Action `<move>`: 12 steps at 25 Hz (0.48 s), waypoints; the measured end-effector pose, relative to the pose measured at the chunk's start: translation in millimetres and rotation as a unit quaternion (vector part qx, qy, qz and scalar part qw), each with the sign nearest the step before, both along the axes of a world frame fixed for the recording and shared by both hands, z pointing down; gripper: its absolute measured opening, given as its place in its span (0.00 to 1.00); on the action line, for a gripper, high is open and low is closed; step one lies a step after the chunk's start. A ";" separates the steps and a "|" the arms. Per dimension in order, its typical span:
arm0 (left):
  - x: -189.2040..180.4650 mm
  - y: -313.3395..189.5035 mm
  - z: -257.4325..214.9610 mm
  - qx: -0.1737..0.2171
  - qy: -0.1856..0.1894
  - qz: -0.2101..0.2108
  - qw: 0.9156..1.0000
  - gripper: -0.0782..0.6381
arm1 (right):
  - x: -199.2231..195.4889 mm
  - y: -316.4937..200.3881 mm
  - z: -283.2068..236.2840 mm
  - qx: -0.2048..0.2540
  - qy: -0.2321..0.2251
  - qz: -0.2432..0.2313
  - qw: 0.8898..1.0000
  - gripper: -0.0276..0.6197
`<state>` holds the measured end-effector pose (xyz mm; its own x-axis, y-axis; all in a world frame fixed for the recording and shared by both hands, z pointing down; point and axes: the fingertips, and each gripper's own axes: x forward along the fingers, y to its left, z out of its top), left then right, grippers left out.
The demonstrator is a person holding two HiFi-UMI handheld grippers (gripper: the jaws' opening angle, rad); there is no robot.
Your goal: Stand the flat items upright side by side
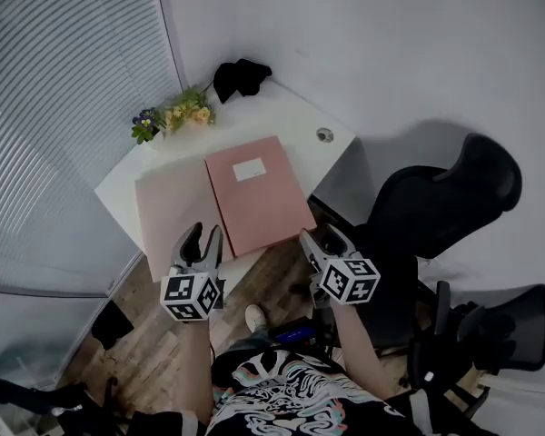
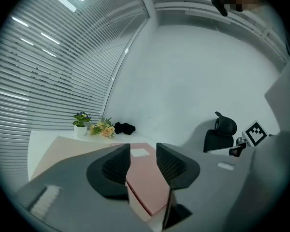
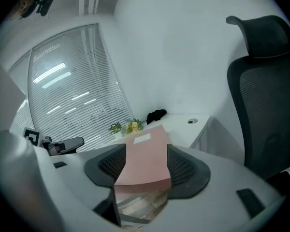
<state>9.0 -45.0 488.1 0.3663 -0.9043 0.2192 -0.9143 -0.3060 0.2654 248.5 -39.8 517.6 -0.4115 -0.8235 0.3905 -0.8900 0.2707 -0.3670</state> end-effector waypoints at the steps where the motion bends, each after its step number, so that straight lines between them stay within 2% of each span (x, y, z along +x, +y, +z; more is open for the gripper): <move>1: -0.7 -6.9 2.7 -0.002 -0.003 0.003 1.000 0.33 | 0.1 -6.6 1.6 -0.002 -0.001 0.003 1.000 0.44; 12: 19.1 -37.0 19.5 -0.021 0.008 0.038 0.999 0.32 | 21.3 -20.4 20.7 -0.037 -0.007 0.031 0.999 0.46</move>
